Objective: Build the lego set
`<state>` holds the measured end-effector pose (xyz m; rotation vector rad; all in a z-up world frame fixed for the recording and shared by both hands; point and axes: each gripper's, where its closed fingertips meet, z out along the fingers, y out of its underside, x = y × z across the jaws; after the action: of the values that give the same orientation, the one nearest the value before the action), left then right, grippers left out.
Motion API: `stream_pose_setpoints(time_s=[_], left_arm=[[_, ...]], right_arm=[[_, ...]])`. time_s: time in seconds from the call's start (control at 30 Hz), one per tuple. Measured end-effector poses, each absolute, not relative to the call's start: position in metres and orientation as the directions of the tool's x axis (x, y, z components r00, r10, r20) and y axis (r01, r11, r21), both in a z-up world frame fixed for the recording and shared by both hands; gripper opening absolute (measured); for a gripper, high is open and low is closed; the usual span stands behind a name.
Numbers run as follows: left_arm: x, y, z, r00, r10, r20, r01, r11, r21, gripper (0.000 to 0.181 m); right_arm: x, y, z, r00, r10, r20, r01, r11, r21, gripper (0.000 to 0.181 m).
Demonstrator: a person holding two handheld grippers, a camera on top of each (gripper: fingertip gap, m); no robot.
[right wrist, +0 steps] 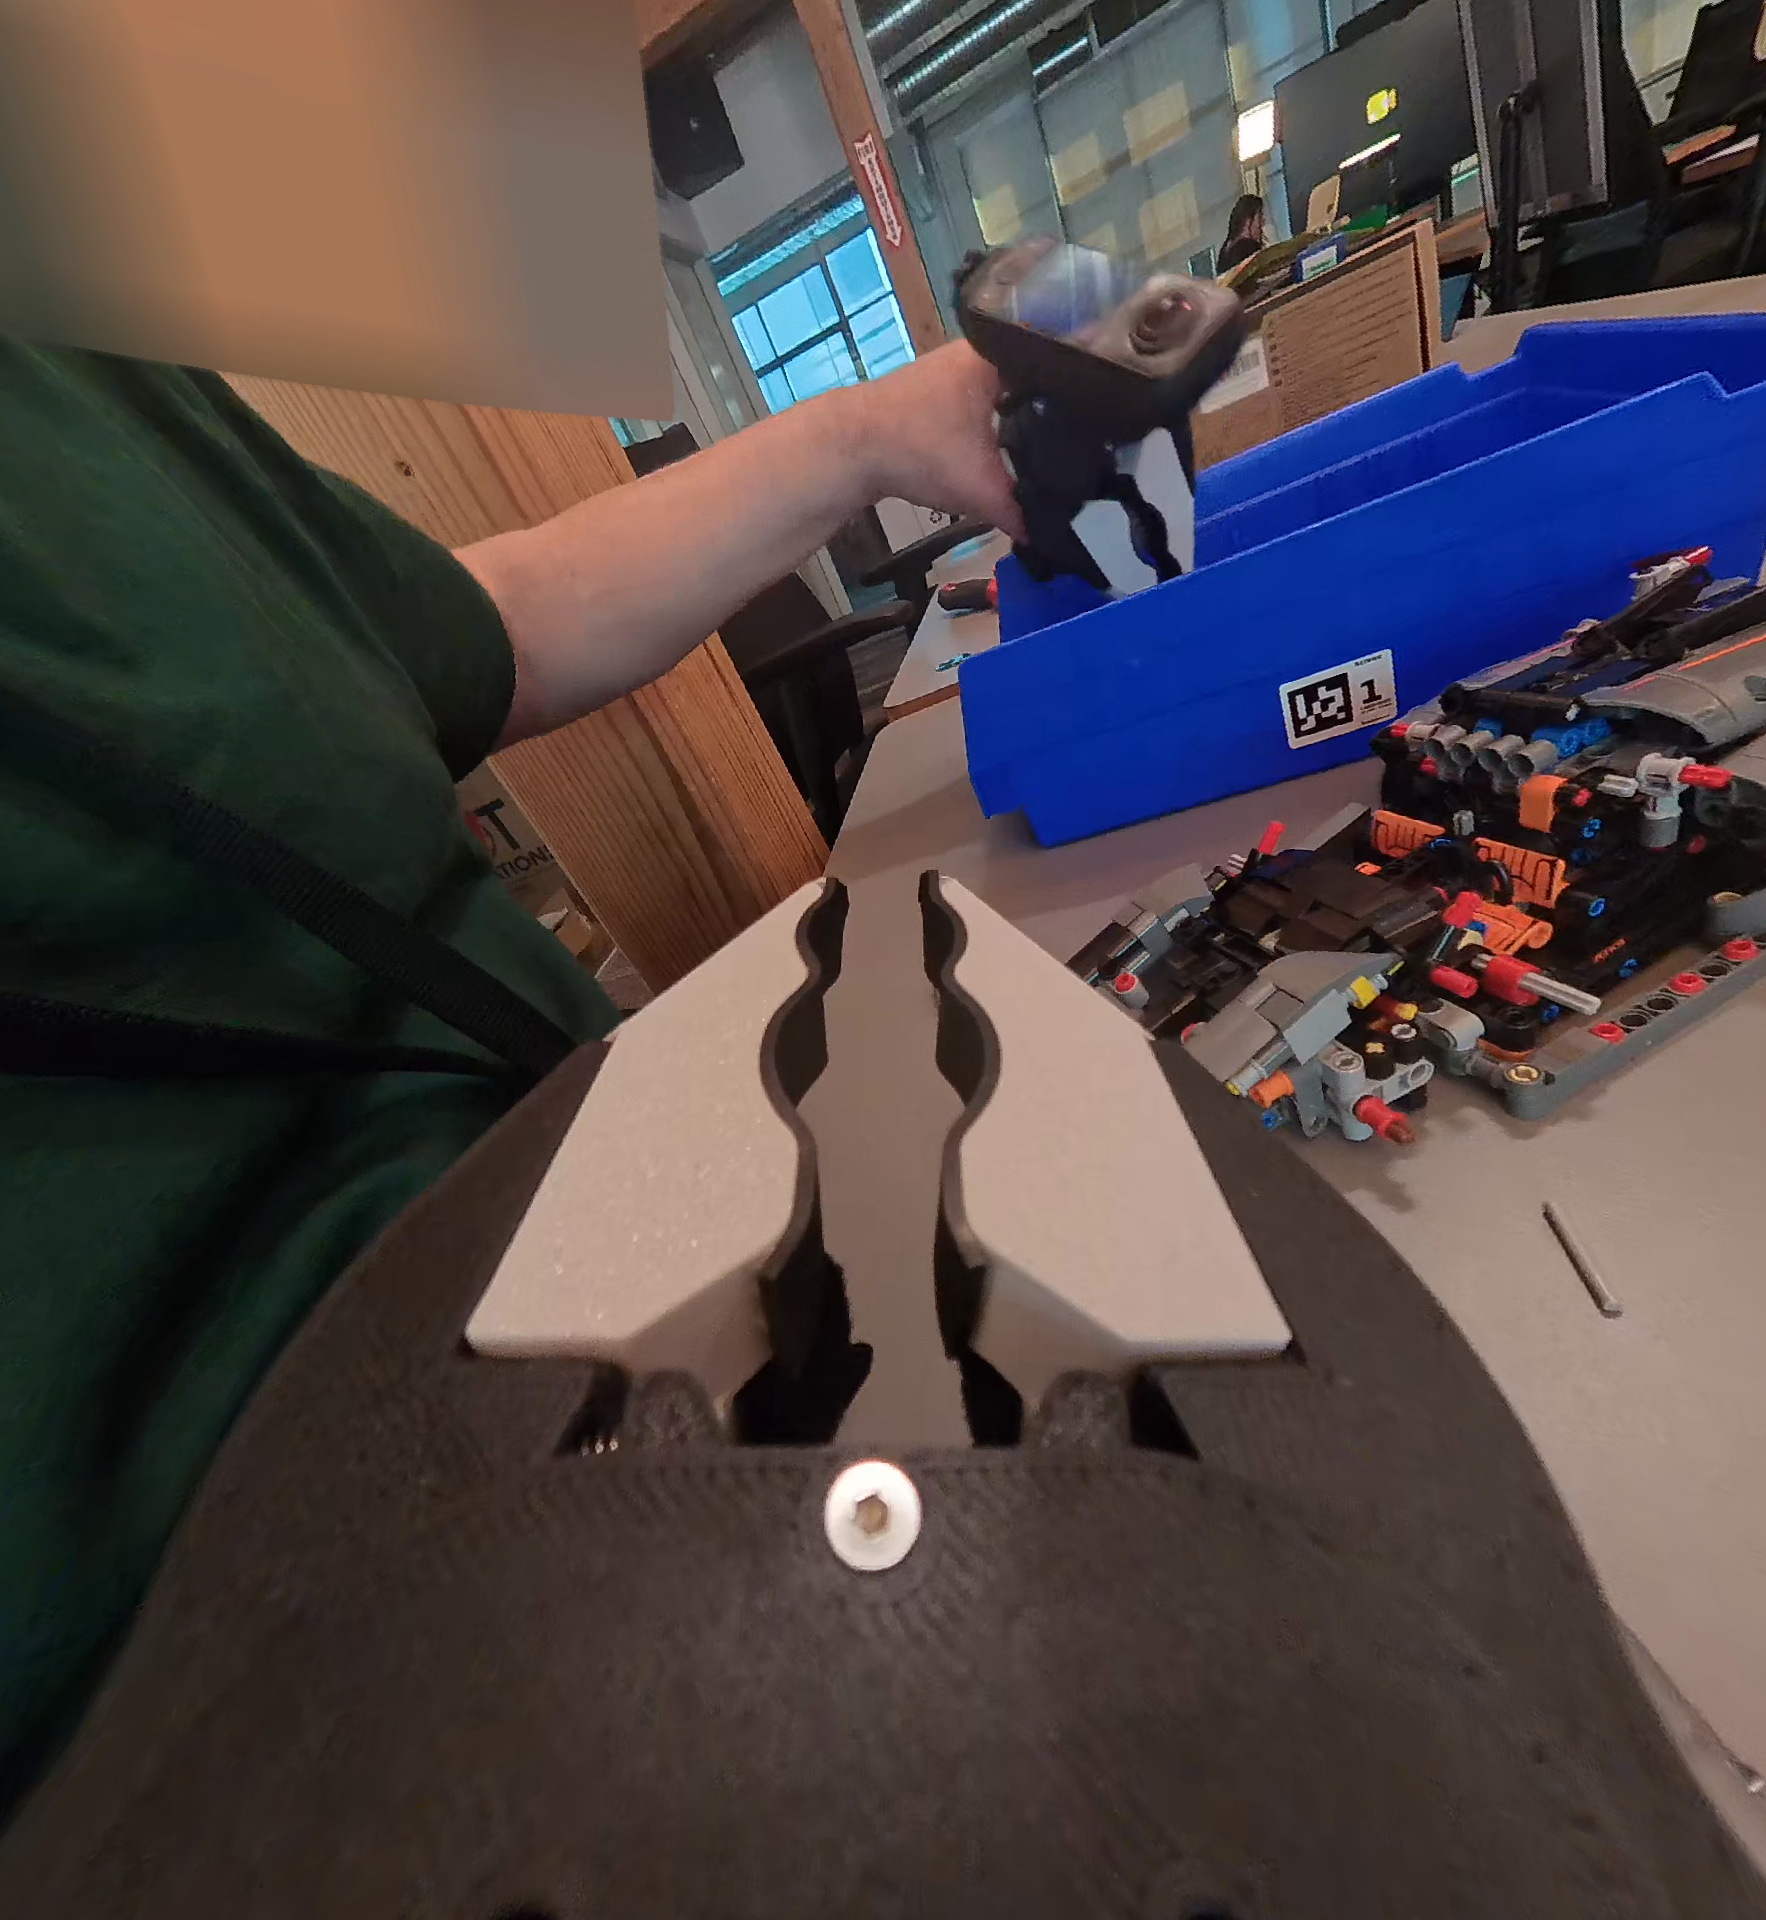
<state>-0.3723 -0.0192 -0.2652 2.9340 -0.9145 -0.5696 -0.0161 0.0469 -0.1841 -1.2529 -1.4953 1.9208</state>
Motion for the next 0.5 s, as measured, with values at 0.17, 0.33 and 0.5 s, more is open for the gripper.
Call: stream_pose_setpoints(time_s=[0.17,0.33,0.5], left_arm=[[-0.335,-0.025,-0.221,0.733,-0.530,-0.426,-0.570,-0.821,0.040,0.001],[-0.292,-0.051,-0.192,0.749,-0.482,-0.455,-0.566,-0.822,-0.062,0.001],[-0.250,-0.085,-0.193,0.800,-0.447,-0.400,-0.543,-0.822,-0.169,0.001]], right_arm=[[-0.015,0.050,-0.182,-0.532,0.740,-0.412,0.193,-0.367,-0.910,0.014],[-0.013,0.050,-0.179,-0.554,0.725,-0.411,0.178,-0.379,-0.908,0.015],[-0.010,0.050,-0.173,-0.581,0.711,-0.396,0.147,-0.388,-0.910,0.016]])
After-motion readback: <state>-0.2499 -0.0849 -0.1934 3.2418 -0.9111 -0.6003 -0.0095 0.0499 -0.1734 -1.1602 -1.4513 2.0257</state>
